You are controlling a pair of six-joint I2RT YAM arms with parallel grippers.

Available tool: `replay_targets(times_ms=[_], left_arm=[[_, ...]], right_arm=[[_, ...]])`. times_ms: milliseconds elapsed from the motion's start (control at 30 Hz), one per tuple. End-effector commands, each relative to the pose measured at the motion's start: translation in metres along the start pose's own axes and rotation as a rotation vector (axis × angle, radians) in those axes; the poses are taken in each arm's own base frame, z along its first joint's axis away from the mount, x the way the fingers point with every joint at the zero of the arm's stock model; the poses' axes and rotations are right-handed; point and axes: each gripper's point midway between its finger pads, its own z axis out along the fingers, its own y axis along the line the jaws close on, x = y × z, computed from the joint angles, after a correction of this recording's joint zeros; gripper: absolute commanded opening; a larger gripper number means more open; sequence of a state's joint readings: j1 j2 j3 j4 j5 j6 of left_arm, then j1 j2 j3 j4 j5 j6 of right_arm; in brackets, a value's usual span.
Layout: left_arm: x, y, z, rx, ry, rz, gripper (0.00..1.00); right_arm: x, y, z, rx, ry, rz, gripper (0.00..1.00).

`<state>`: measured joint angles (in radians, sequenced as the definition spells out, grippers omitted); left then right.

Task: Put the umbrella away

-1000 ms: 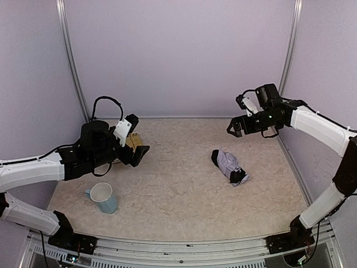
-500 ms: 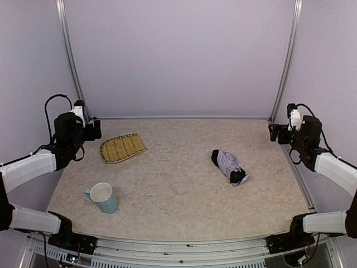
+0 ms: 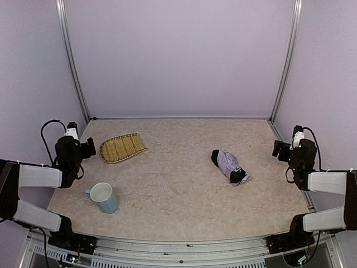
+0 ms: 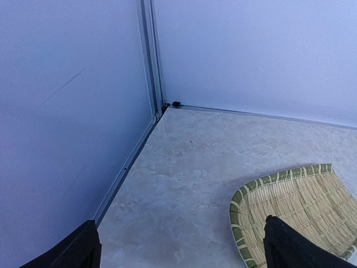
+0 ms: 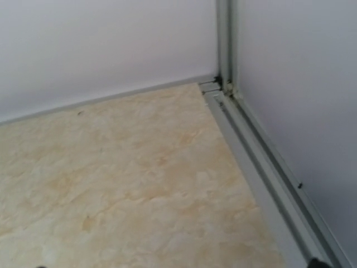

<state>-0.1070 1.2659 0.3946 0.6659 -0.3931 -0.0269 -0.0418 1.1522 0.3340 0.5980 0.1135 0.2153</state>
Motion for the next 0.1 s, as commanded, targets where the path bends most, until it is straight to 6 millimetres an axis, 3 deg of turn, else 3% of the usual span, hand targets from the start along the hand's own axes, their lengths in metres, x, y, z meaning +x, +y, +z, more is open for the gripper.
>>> replay_targets(times_ms=[0, 67], left_arm=[[-0.0086, 0.0041, -0.0032, 0.006, -0.1, -0.051, 0.99], [-0.0049, 0.0008, -0.0019, 0.026, -0.1, -0.054, 0.99]], right_arm=[[-0.0077, -0.0246, 0.0001, 0.127, -0.069, 0.091, 1.0], [-0.0038, -0.0253, 0.0031, 0.134, -0.047, 0.077, 1.0]])
